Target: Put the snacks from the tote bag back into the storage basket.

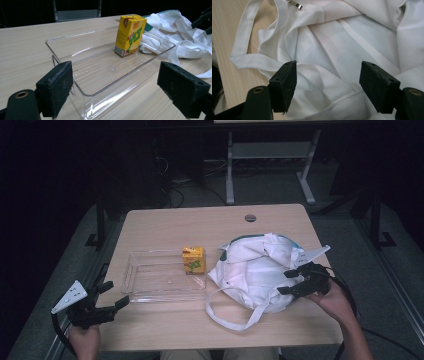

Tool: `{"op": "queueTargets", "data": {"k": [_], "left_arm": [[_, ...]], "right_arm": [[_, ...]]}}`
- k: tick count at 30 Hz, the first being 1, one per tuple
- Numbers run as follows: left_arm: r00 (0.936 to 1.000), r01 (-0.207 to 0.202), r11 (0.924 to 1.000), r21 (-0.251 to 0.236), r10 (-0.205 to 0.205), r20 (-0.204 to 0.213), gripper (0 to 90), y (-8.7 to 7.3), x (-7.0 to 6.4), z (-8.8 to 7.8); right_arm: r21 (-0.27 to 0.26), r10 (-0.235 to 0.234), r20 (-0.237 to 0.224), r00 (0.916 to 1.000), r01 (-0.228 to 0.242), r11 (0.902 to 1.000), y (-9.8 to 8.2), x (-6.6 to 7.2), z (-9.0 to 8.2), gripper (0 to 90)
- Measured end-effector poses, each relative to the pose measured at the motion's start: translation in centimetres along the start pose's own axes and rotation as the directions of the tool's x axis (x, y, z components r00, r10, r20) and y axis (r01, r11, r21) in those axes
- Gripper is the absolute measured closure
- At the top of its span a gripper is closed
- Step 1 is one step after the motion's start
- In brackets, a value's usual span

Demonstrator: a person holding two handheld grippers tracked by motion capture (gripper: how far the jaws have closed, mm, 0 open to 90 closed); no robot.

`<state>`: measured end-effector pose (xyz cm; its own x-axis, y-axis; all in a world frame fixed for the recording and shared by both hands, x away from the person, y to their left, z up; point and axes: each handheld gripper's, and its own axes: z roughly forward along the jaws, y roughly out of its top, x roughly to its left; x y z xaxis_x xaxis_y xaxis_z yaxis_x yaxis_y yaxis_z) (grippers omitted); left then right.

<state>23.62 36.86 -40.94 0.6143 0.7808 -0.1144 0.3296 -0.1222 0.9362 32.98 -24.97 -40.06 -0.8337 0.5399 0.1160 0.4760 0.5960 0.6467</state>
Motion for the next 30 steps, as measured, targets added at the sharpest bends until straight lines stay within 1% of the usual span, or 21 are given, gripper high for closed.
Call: {"op": "queueTargets", "data": {"k": [1, 2, 3, 4, 9, 10, 12, 16, 19, 21, 26, 30], "left_arm": [[1.0000, 0.000, 1.0000, -0.001, 0.000, 0.000, 12.7, 0.0, 0.0, 0.0], [1.0000, 0.000, 1.0000, -0.003, 0.000, -0.001, 12.7, 0.0, 0.0, 0.0], [1.0000, -0.001, 1.0000, -0.003, 0.001, 0.000, 12.7, 0.0, 0.0, 0.0], [1.0000, -0.001, 1.0000, -0.004, 0.001, -0.001, 12.7, 0.0, 0.0, 0.0], [1.0000, 0.001, 1.0000, -0.003, -0.001, -0.001, 12.8, 0.0, 0.0, -0.1], [1.0000, 0.001, 1.0000, -0.003, -0.001, -0.001, 12.7, 0.0, 0.0, -0.1], [1.0000, 0.001, 1.0000, 0.001, -0.001, -0.001, 12.7, 0.0, 0.0, -0.1], [1.0000, 0.000, 1.0000, -0.005, 0.000, 0.000, 12.7, 0.0, 0.0, 0.0], [1.0000, 0.001, 1.0000, -0.005, -0.001, 0.001, 12.7, 0.0, 0.0, 0.0], [1.0000, 0.002, 1.0000, -0.004, -0.002, 0.000, 12.7, 0.0, -0.1, 0.0], [1.0000, 0.000, 1.0000, -0.003, 0.000, 0.001, 12.7, 0.0, -0.1, 0.0], [1.0000, 0.001, 1.0000, -0.003, -0.001, 0.002, 12.7, 0.0, -0.1, 0.0]], "right_arm": [[-0.006, -0.009, 0.002, 1.0000, 0.009, 0.9999, -0.1, 0.0, 0.0, 29.8], [-0.007, -0.002, 0.003, 1.0000, 0.002, 1.0000, -0.2, 0.1, -0.1, 29.9], [-0.016, -0.010, 0.006, 0.9999, 0.010, 0.9998, -0.3, 0.1, -0.1, 29.9], [-0.016, -0.001, 0.006, 1.0000, 0.001, 0.9999, -0.4, 0.3, -0.2, 29.9], [-0.032, -0.017, 0.019, 0.9997, 0.018, 0.9993, -0.5, 0.7, -0.6, 29.9], [-0.028, -0.010, 0.019, 0.9998, 0.011, 0.9996, -0.5, 0.9, -0.7, 29.9], [-0.036, -0.019, 0.027, 0.9995, 0.020, 0.9992, -0.7, 1.1, -0.8, 29.9], [-0.057, -0.018, 0.035, 0.9992, 0.020, 0.9982, -1.1, 1.6, -1.3, 29.9], [-0.071, -0.024, 0.050, 0.9985, 0.028, 0.9971, -1.6, 2.1, -1.6, 30.0], [-0.084, -0.016, 0.055, 0.9984, 0.021, 0.9962, -2.0, 2.3, -1.8, 30.0], [-0.096, -0.003, 0.066, 0.9978, 0.010, 0.9953, -2.7, 2.5, -2.2, 30.0], [-0.103, 0.007, 0.068, 0.9976, 0.000, 0.9947, -3.0, 2.6, -2.2, 30.0]]}}
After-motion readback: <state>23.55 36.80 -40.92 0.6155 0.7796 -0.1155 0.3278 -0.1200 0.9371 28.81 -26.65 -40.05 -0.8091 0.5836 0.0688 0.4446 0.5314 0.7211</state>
